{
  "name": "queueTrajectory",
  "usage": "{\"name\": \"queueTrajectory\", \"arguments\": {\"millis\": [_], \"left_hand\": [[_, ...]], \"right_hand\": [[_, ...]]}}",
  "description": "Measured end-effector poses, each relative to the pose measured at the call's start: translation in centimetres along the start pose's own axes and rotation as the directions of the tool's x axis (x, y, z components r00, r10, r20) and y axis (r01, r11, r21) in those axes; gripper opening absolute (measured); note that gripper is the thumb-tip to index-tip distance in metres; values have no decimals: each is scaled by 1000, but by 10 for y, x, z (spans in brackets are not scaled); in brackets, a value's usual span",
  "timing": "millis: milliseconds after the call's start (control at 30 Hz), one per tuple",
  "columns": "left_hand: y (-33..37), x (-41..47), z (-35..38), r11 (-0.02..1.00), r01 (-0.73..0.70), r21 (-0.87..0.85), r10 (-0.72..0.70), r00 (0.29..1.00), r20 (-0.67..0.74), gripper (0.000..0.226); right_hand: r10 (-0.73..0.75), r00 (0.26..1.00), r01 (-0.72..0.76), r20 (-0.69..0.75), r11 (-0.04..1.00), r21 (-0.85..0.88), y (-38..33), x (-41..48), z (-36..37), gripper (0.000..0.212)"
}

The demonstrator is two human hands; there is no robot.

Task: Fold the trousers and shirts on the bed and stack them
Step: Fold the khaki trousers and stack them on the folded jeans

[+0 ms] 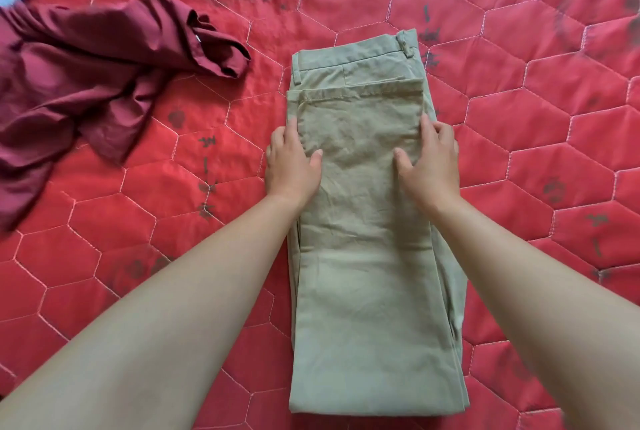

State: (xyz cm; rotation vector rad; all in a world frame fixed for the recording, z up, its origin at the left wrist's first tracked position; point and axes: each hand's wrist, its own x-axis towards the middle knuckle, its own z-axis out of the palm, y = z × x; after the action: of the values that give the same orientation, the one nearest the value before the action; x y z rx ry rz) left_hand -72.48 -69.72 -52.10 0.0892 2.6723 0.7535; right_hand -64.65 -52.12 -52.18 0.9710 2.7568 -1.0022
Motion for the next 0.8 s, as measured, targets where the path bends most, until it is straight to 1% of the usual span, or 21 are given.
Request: {"name": "queueTrajectory", "arguments": {"millis": [67, 100, 200, 267, 367, 400, 467, 533, 567, 600, 667, 700, 733, 767, 800], "left_hand": [[2, 9, 0, 999, 37, -5, -37, 999, -16, 70], [2, 11, 0, 998, 65, -11, -65, 997, -30, 68], [-1, 12, -3, 992, 99, -81, -107, 989, -102, 43], [-3, 9, -5, 995, 57, -84, -69, 987, -146, 30], [-5, 3, -7, 999, -32, -31, 25, 981, -193, 24], [-6, 0, -7, 998, -51, -39, 43, 982, -185, 26], [-7, -8, -5, 997, -43, -68, 34, 992, -118, 38], [-9, -17, -3, 999, -12, -36, 10, 999, -50, 51], [-8, -20, -3, 999, -31, -19, 30, 999, -41, 54], [-5, -21, -6, 997, -74, -22, 73, 996, -52, 54], [5, -13, -16, 983, -166, -76, 157, 980, -120, 55], [10, -6, -20, 979, -184, -91, 169, 974, -151, 57], [16, 3, -23, 983, -169, -76, 156, 975, -156, 60], [21, 11, -26, 992, -124, -19, 120, 985, -128, 65], [23, 15, -27, 995, -68, 79, 74, 994, -75, 70]], "right_hand": [[49, 999, -48, -20, 998, 45, -4, 6, 0, 58], [87, 996, -85, -34, 993, 79, -5, 6, 0, 54], [165, 985, -158, -55, 980, 118, -1, -2, 2, 42], [160, 985, -153, -63, 983, 105, 3, -10, 2, 39], [160, 985, -153, -68, 983, 101, 7, -26, 4, 38], [168, 984, -161, -63, 982, 102, 8, -33, 5, 37], [186, 982, -179, -41, 975, 129, 9, -45, 8, 34], [174, 984, -166, -37, 972, 165, 6, -52, 8, 31], [151, 987, -139, -52, 974, 178, 5, -52, 6, 29], [122, 989, -105, -80, 976, 190, 2, -50, 3, 28], [83, 984, -44, -156, 971, 235, -5, -40, -5, 26], [70, 980, -18, -186, 964, 266, -9, -33, -10, 26], [58, 978, -1, -200, 962, 275, -12, -24, -15, 31], [49, 980, -2, -191, 971, 239, -15, -14, -19, 40], [52, 986, -27, -160, 987, 156, -17, -7, -21, 52]]}}
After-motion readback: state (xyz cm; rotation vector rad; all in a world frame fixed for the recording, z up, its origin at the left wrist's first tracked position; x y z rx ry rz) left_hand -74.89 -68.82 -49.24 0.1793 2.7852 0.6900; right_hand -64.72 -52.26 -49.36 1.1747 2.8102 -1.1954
